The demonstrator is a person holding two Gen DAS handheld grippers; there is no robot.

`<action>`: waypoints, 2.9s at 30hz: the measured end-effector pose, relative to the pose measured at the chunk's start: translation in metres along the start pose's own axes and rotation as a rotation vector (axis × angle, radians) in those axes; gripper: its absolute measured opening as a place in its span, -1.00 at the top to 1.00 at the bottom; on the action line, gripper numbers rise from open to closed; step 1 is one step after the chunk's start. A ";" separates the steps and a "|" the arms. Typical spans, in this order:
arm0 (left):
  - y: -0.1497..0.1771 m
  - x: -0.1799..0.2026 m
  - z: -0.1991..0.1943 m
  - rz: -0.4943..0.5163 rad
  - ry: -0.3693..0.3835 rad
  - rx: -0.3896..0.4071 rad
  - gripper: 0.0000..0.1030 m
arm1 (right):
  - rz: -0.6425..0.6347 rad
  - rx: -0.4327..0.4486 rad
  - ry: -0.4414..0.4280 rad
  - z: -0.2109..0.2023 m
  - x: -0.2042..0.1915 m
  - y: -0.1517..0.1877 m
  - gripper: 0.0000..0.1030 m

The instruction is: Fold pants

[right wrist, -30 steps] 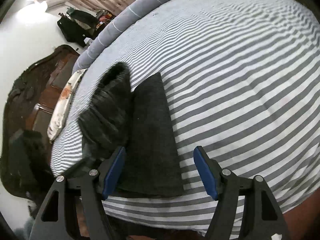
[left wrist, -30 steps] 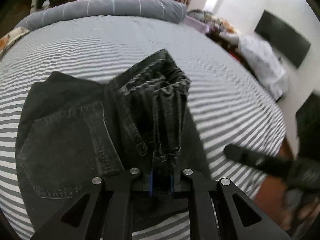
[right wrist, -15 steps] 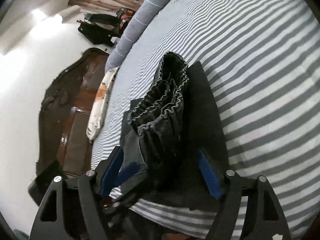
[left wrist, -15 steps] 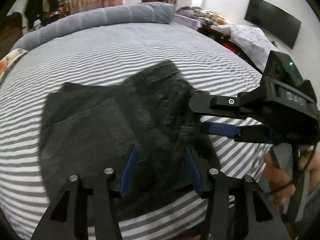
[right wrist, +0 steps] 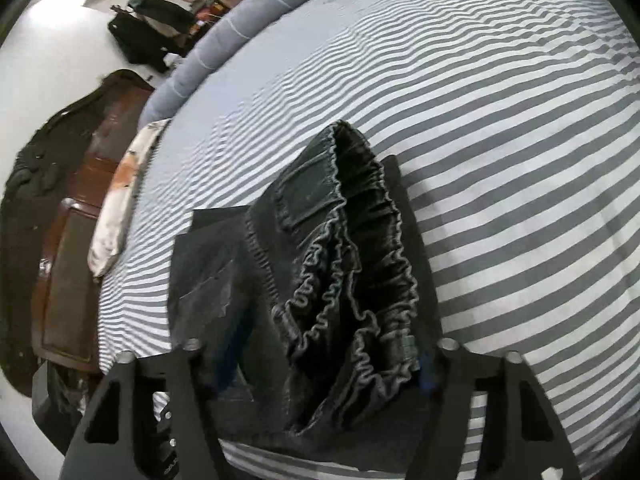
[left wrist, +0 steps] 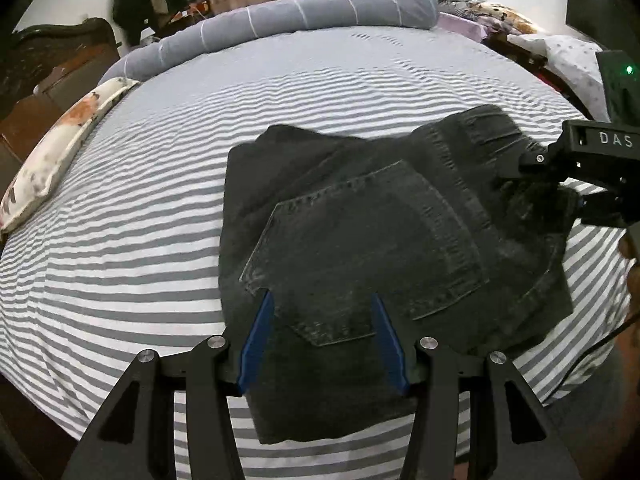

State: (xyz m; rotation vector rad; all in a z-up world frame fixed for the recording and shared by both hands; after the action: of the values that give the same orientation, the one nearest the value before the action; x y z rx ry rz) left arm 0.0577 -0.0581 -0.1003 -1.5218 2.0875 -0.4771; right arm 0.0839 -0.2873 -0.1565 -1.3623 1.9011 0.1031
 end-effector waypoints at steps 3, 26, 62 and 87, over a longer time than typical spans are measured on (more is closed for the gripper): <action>0.003 -0.003 0.008 0.009 -0.011 -0.008 -0.01 | -0.021 -0.004 0.047 0.000 0.001 0.002 0.41; 0.016 -0.047 0.015 -0.067 0.070 -0.012 -0.24 | 0.075 0.038 0.003 -0.035 0.040 0.032 0.38; -0.061 -0.054 0.029 -0.170 0.226 0.013 -0.37 | -0.375 0.062 0.081 -0.035 -0.047 -0.016 -0.23; -0.080 -0.055 0.066 -0.131 0.288 -0.076 -0.32 | -0.248 -0.087 0.035 -0.024 0.035 0.007 -0.50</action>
State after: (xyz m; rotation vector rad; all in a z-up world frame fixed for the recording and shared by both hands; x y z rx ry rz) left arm 0.1717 -0.0303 -0.0983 -1.7280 2.2505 -0.7098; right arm 0.0609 -0.3224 -0.1642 -1.6571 1.7571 0.0391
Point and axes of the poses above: each gripper's, at about its wrist camera, not at the fingertips, and z roughly the way its jaws point, x to its right, y to its underside, the point moved 2 cm from there along z, roughly the way its jaws point, and after that the axes turned 7 degrees about -y, right-handed, at the moved point
